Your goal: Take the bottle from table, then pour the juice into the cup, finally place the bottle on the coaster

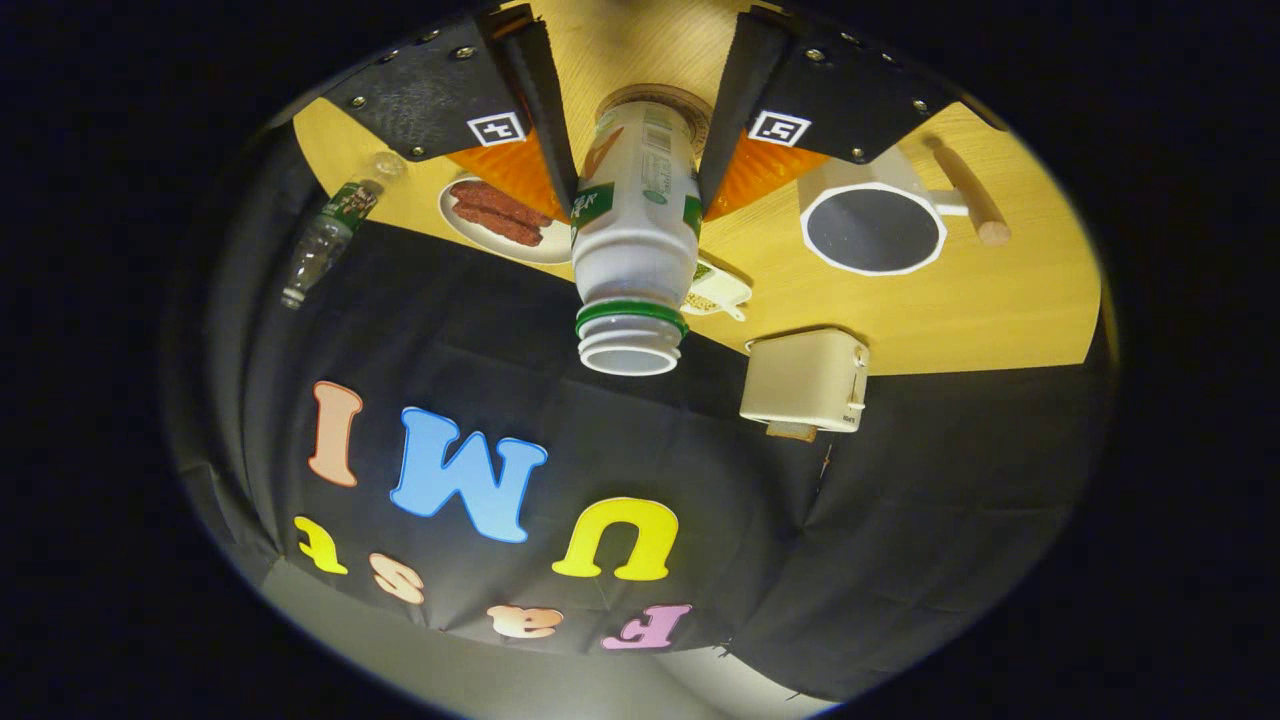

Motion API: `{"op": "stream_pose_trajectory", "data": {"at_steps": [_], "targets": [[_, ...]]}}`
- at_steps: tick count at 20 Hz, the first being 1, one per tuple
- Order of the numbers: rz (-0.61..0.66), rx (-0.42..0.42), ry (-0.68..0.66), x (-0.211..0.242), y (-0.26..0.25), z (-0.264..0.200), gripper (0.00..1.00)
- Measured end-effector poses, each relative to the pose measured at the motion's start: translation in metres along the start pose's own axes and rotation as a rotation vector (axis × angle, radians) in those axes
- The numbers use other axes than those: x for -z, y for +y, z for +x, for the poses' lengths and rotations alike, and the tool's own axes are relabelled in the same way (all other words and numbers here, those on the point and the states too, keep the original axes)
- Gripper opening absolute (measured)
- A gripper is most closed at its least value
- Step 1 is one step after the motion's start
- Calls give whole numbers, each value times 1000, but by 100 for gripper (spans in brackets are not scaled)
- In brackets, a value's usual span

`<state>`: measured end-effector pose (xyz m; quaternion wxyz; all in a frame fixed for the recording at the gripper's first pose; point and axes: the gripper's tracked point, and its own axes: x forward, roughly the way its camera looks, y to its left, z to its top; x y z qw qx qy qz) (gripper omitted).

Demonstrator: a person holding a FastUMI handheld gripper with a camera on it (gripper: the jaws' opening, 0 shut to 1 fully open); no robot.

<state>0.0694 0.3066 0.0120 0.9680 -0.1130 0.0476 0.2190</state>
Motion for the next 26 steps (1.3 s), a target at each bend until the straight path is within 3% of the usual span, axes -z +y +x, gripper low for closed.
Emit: {"op": "stream_pose_trajectory", "data": {"at_steps": [4, 26], "targets": [[123, -49, 24, -1, 8, 3, 66], [197, 22, 8, 0, -5, 9, 69]]}}
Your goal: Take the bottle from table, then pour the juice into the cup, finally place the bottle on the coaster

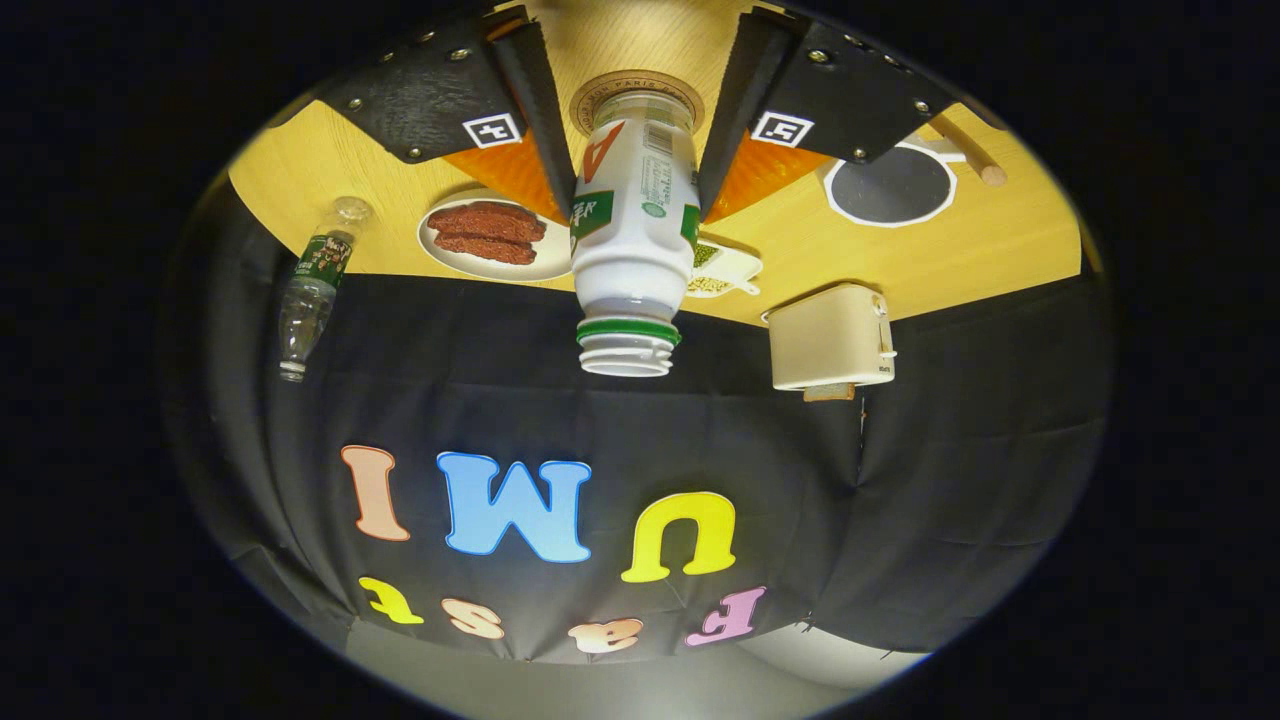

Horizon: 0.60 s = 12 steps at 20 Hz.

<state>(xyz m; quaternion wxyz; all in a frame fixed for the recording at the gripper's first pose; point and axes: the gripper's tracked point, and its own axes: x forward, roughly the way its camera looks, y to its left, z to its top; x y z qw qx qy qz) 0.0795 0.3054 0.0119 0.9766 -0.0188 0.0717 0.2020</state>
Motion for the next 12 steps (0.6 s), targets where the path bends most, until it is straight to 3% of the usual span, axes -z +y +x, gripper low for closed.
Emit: {"op": "stream_pose_trajectory", "data": {"at_steps": [6, 7, 10, 12], "targets": [[-13, 19, -4, -1, 0, -2, 72], [-10, 26, -9, -1, -2, -2, 75], [-2, 32, -35, -7, -3, -6, 100], [0, 32, -53, -13, -3, -10, 100]]}}
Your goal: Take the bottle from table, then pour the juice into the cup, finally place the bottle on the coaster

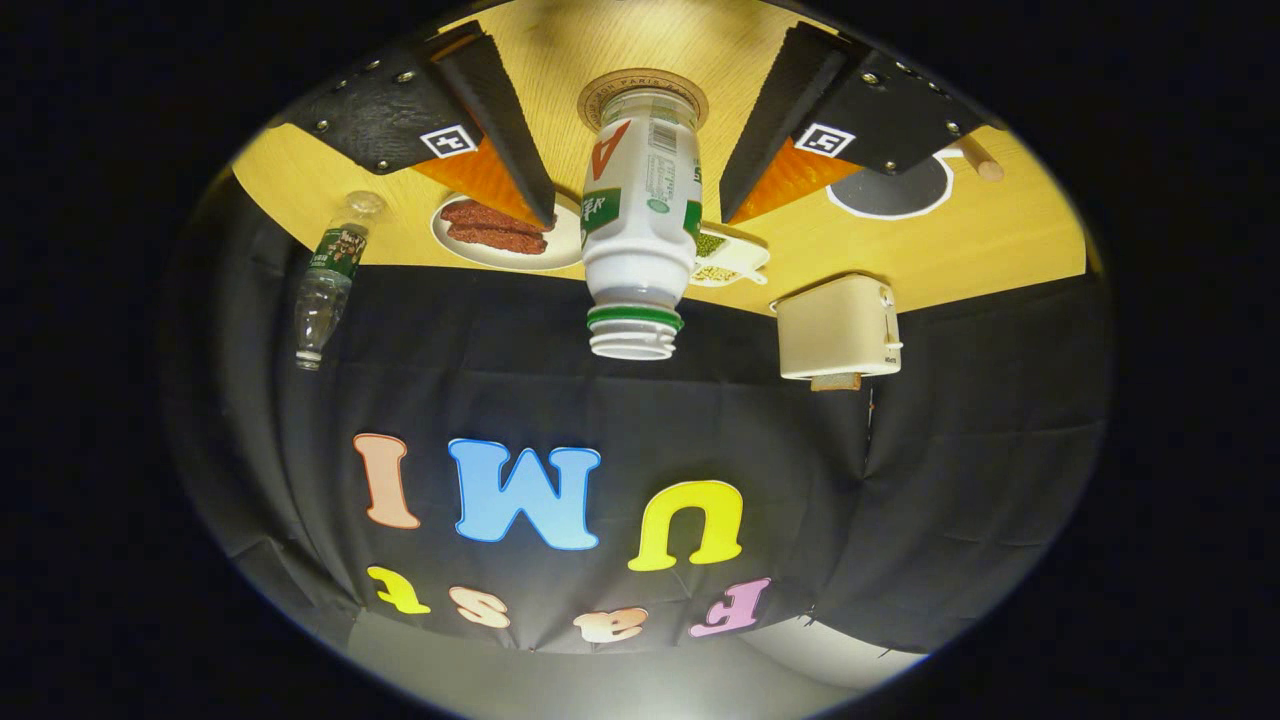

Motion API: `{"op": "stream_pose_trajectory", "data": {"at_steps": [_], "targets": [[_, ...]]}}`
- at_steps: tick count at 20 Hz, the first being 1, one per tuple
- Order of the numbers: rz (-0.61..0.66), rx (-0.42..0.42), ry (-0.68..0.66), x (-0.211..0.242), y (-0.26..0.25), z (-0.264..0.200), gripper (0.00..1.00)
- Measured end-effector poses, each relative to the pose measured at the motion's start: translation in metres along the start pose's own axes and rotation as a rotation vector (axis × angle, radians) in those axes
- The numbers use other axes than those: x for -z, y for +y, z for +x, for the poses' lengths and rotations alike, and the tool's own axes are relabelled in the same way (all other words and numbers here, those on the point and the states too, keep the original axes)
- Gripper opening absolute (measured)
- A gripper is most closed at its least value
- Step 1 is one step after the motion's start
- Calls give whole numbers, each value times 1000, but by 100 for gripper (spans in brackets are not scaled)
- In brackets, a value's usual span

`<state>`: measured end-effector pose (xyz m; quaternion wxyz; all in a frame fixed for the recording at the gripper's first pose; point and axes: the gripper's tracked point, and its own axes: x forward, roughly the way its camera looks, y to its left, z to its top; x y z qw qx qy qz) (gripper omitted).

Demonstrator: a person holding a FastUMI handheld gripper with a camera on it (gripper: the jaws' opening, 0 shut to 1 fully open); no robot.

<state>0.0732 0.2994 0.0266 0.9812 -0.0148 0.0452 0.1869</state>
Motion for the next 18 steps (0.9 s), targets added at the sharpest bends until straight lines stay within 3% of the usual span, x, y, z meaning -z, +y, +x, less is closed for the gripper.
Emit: {"op": "stream_pose_trajectory", "data": {"at_steps": [18], "targets": [[-80, 15, -368, -161, -1, -100, 96]]}}
